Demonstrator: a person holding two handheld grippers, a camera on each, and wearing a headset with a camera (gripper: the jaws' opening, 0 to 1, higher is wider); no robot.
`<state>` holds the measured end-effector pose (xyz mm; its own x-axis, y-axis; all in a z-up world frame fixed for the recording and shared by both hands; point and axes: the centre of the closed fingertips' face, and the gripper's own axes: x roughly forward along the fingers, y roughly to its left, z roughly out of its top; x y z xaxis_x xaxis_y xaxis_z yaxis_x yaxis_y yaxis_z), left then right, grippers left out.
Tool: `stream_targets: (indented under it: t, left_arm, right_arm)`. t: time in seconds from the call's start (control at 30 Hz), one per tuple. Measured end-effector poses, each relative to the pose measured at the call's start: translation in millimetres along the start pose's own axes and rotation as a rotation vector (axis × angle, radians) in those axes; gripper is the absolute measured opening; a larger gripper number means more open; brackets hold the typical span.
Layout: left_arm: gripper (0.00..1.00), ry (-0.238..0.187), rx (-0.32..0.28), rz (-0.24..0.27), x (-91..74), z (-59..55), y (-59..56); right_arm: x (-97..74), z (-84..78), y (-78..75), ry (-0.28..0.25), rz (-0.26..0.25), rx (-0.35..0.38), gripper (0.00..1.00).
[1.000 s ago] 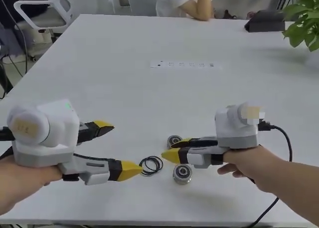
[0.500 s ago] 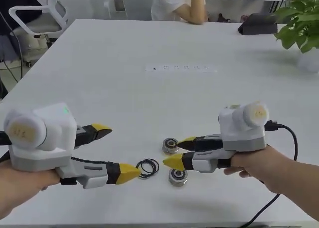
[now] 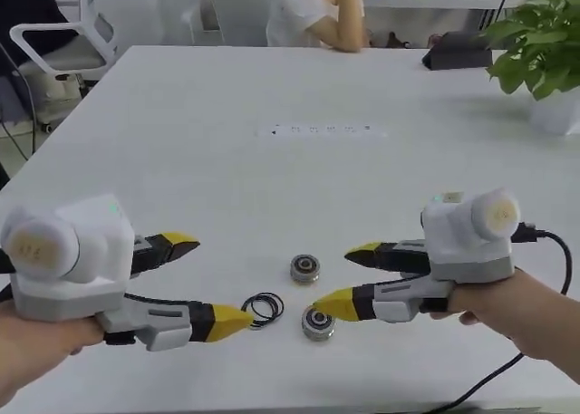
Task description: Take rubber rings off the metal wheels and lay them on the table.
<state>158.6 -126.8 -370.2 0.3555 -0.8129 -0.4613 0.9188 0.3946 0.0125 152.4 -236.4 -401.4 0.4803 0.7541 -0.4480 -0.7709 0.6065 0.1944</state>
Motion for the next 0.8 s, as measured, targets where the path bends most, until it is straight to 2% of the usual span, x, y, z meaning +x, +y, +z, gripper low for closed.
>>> stream_targets:
  t: [0.33,0.8]
  left_arm:
    - [0.7,-0.002,0.002,0.006,-4.0,-0.2,-1.7]
    - [0.71,-0.004,0.003,0.012,-9.7,-1.0,-6.1]
  right_arm:
    - [-21.6,-3.7,-6.1,-0.007,-0.054,-0.02,0.7]
    - [-40.7,-11.6,0.1,-0.005,-0.082,-0.047,0.78]
